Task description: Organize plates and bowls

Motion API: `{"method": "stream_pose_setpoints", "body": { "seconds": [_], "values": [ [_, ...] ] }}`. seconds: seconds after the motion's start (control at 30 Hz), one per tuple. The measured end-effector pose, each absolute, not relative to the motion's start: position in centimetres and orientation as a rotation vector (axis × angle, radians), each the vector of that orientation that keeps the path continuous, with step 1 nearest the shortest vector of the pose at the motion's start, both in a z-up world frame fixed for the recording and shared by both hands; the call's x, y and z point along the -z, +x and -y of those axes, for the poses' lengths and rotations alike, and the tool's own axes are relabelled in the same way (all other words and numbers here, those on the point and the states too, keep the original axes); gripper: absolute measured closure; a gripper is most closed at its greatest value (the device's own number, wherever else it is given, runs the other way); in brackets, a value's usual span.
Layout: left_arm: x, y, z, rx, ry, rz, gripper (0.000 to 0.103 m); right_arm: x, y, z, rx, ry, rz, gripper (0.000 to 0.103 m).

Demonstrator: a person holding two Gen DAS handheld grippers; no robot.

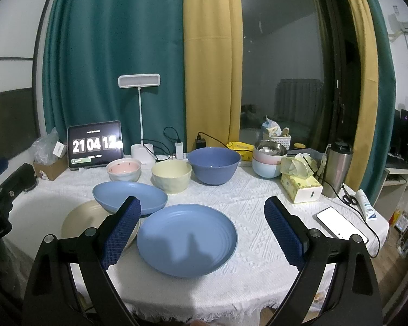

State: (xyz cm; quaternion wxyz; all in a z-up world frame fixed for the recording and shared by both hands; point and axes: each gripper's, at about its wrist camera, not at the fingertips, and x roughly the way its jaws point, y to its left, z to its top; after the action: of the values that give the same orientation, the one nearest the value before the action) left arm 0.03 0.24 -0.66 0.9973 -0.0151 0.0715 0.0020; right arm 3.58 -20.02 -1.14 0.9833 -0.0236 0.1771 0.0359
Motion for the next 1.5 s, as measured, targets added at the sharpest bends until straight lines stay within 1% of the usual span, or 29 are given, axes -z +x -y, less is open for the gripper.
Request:
{"method": "stream_pose_setpoints", "body": {
  "seconds": [1.5],
  "values": [
    [0.80, 0.10, -0.39, -0.007, -0.029, -0.147, 0.001, 1.56, 3.69, 20.14, -0.072, -0.048, -0.368, 0.008]
  ]
}}
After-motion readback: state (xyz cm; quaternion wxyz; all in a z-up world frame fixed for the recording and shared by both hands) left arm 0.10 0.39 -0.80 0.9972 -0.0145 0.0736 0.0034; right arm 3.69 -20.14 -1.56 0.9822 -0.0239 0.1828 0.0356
